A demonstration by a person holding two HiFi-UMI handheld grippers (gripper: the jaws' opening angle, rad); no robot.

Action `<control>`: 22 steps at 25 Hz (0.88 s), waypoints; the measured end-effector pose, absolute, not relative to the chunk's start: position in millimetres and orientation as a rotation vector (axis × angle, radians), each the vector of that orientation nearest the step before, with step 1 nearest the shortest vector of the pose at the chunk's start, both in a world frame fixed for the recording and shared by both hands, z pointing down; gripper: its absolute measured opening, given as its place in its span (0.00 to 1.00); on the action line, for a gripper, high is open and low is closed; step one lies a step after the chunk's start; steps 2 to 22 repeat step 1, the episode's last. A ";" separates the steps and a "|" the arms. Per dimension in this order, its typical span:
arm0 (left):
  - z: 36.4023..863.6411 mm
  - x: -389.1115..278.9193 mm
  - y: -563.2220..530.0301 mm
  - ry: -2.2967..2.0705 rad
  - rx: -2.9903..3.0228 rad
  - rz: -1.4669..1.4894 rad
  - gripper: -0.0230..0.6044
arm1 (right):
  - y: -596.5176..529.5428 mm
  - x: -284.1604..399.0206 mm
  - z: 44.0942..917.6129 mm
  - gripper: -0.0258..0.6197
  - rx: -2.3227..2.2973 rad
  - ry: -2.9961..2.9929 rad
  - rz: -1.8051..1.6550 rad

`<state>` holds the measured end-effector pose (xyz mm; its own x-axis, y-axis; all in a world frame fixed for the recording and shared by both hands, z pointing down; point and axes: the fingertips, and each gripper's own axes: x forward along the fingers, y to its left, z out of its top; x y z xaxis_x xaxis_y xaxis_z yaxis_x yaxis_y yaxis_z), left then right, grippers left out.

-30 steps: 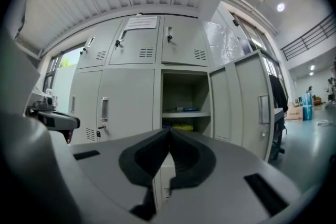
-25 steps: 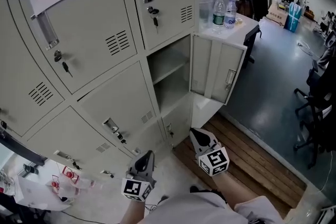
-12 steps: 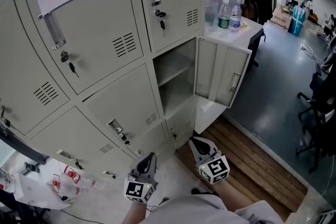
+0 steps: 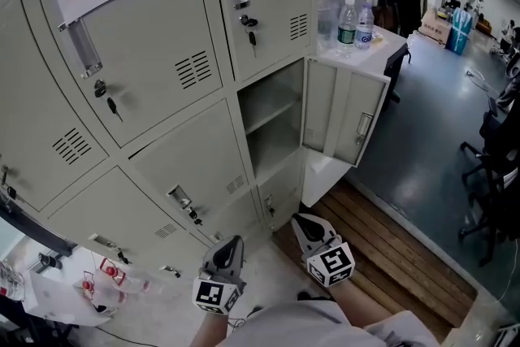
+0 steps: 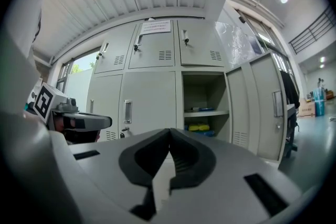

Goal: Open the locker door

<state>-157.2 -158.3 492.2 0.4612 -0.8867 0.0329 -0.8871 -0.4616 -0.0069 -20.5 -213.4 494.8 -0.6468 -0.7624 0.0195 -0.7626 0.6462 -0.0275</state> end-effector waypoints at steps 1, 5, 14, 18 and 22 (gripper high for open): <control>492.1 -156.9 -158.4 -1.622 2.677 0.050 0.05 | -213.2 -21.0 495.7 0.06 1.316 -2.843 0.054; 492.1 -156.9 -158.4 -1.622 2.677 0.050 0.05 | -213.2 -21.0 495.7 0.06 1.316 -2.843 0.054; 492.1 -156.9 -158.4 -1.622 2.677 0.050 0.05 | -213.2 -21.0 495.7 0.06 1.316 -2.843 0.054; 492.1 -156.9 -158.4 -1.622 2.677 0.050 0.05 | -213.2 -21.0 495.7 0.06 1.316 -2.843 0.054; 492.1 -156.9 -158.4 -1.622 2.677 0.050 0.05 | -213.2 -21.0 495.7 0.06 1.316 -2.843 0.054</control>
